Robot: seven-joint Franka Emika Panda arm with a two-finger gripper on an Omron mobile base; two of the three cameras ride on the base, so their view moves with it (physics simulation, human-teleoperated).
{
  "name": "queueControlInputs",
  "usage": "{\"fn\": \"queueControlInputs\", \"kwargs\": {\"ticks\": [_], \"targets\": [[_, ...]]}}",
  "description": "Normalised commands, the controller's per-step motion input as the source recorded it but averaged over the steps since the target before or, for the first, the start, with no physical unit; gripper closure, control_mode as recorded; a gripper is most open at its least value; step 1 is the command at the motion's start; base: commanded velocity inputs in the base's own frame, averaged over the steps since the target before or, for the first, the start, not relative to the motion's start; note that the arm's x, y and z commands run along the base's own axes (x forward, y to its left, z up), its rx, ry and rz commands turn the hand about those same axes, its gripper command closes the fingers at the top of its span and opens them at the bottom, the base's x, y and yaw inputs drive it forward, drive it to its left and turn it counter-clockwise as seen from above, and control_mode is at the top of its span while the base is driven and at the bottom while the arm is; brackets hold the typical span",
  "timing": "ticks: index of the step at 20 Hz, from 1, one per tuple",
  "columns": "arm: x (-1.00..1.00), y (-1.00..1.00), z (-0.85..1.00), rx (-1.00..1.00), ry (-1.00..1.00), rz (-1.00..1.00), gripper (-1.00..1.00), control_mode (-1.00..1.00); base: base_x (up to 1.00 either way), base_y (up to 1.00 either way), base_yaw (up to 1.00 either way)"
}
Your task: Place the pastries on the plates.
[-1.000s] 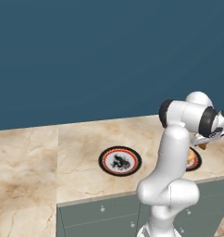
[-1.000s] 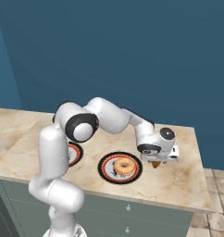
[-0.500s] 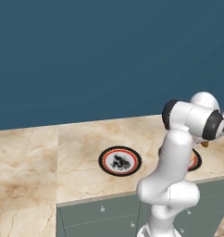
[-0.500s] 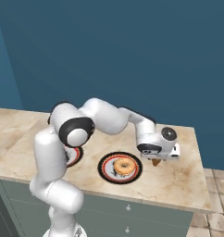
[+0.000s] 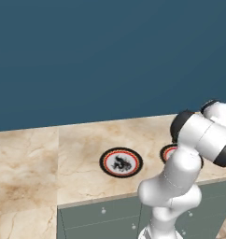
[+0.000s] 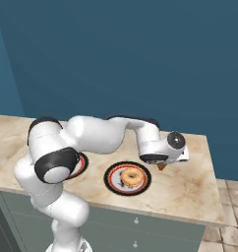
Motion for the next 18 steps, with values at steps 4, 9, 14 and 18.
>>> {"fn": "queueControlInputs", "kwargs": {"ticks": [4,9,14,18], "targets": [[-0.17,0.54,0.71,-0.10,0.00,0.06,1.00,-1.00,0.00,0.00,0.00],[-0.25,0.65,0.48,-0.13,-0.01,0.04,1.00,-1.00,0.00,0.00,0.00],[-0.24,0.71,0.42,-0.12,0.00,0.07,1.00,-1.00,0.00,0.00,0.00],[-0.16,0.69,0.20,-0.08,0.00,0.10,1.00,-1.00,0.00,0.00,0.00]]}}
